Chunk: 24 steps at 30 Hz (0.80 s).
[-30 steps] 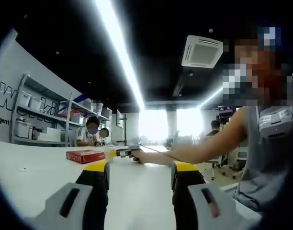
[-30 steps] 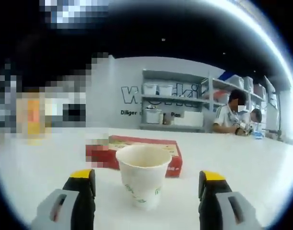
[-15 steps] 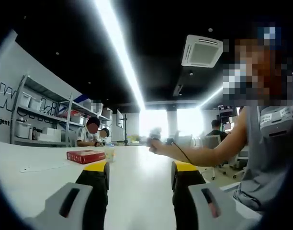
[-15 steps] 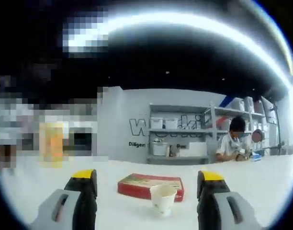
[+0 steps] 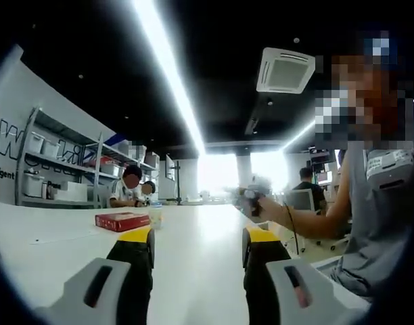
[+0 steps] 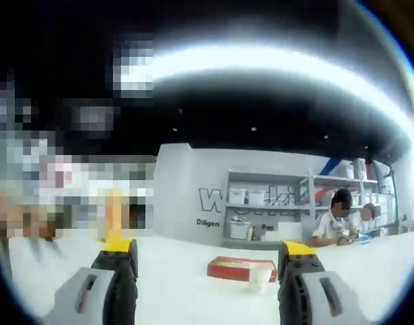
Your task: Tear open the coffee pouch, take out the coffee, and pour the coffee from the pouch into the cup
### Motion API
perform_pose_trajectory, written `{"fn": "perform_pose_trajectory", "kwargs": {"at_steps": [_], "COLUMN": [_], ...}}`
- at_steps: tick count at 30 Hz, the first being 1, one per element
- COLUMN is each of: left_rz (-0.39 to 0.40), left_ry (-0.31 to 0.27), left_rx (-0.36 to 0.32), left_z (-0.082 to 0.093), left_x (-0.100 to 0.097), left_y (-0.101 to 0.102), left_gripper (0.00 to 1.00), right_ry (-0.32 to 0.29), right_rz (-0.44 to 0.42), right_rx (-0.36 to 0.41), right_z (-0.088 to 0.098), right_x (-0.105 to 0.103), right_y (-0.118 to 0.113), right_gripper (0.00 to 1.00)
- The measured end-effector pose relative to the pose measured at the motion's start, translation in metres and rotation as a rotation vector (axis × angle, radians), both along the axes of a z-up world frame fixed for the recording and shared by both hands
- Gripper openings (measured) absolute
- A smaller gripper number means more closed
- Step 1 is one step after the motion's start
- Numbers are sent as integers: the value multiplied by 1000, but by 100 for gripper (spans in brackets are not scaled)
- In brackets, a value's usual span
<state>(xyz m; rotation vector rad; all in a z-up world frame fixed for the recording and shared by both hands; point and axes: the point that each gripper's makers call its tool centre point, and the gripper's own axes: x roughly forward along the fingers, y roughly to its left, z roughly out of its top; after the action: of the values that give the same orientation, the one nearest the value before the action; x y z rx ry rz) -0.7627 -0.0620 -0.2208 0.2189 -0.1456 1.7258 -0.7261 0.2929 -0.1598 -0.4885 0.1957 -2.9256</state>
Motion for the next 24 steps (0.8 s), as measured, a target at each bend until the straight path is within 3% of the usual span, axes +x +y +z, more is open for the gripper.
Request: {"fn": "perform_pose_trajectory", "kwargs": {"at_steps": [6,10,16,20,24], "left_rz": [8,13,45,98,149], "left_ry": [1,3,3,9,-10], "left_rx": [-1,-1,7,-53,-105], "left_z": [0,0,2,-9,-14], "left_x": [-4,-8,-18,-27,-28], "left_y": [-1,-2,-7,-3,3], "left_gripper": [54,55,56,57,62], "right_ry": [22,26,47,59,37], "right_rz": [34,85,97,95,106], "right_rx": [17,-20,-26,-83,-76], "right_z": [-1,-2,-6,-16,-25], "right_x": [29,46,69,79,81], "right_y": [-41,-67,-81,-79,-84], "right_gripper": [86,86,86,86,87]}}
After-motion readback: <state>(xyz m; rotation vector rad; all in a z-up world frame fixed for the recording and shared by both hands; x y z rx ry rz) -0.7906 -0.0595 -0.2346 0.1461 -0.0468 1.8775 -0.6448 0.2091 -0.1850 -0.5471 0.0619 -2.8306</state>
